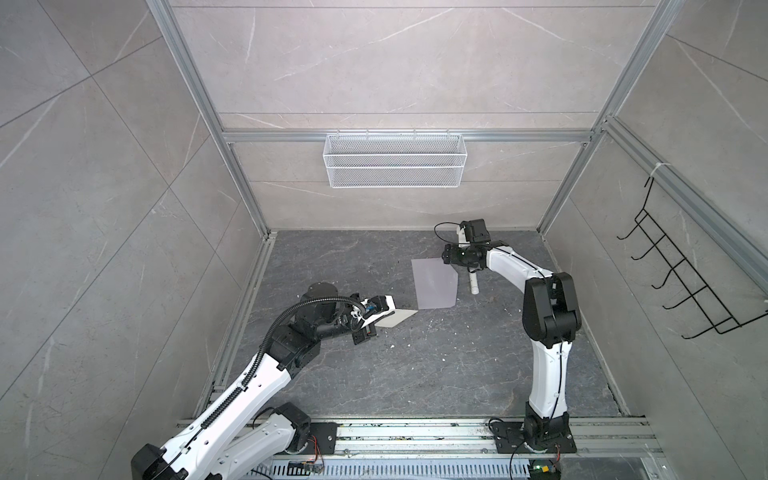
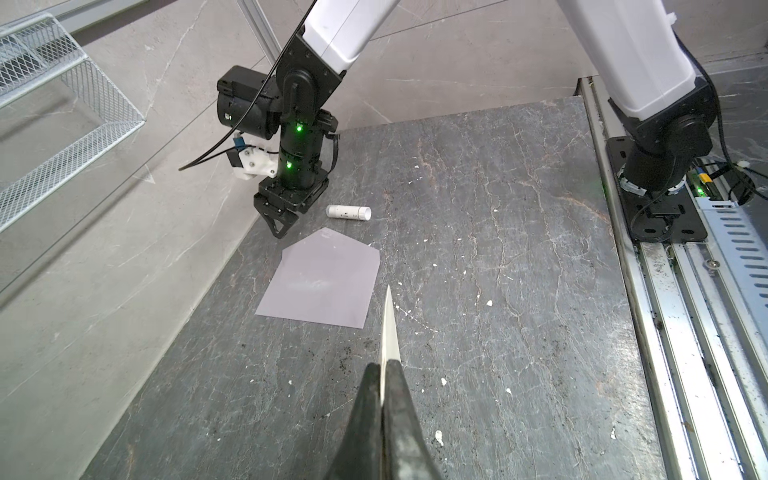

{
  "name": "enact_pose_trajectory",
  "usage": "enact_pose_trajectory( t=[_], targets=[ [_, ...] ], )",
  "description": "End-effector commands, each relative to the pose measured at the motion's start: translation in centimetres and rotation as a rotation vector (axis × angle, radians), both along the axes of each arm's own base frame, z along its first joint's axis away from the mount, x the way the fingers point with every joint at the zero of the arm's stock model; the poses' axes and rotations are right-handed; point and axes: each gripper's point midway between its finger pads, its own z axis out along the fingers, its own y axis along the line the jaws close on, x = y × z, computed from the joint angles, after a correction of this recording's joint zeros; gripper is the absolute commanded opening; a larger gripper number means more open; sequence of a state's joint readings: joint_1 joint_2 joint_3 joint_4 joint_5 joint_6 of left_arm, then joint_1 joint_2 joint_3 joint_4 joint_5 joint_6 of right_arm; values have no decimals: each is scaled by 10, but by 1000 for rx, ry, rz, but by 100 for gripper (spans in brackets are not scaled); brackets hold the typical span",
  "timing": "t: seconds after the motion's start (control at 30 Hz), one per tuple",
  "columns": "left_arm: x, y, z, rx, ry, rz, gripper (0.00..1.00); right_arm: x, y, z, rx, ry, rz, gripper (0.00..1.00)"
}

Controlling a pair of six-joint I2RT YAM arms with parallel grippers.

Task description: Place the letter into the envelope and seal it

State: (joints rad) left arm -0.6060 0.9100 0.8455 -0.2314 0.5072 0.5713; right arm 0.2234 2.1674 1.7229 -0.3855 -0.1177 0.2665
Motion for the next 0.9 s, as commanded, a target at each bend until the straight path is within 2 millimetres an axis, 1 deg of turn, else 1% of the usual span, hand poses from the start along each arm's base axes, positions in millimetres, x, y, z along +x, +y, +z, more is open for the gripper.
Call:
enact_pose_trajectory(
  t=[0.0,0.03,0.23,0.37,0.43,0.53,0.67,0.77,0.87],
  targets=[
    [-2,0,15,-48,-30,-6,0,-12,9,-22,10,123,56,72],
    [-2,0,15,-49,-30,-6,0,-12,11,-24,11,133,65,72],
    [-2,0,16,-51,-29,-6,0,-13,8,-35,-13,163,68,64],
    [-2,0,16,-53,-30,-5,0,-15,6,-46,-28,189,76,56],
    [-2,0,17,-55,-31,-5,0,-15,5,-48,-38,196,76,54],
    [-1,0,16,-54,-27,-4,0,-16,5,-50,-40,200,84,44],
    [-1,0,17,-56,-28,-4,0,-18,8,-54,-30,214,96,35],
    [0,0,16,-55,-26,1,0,-20,10,-55,-22,224,108,23],
    [0,0,16,-54,-29,7,0,-23,13,-52,-6,224,126,13]
  ],
)
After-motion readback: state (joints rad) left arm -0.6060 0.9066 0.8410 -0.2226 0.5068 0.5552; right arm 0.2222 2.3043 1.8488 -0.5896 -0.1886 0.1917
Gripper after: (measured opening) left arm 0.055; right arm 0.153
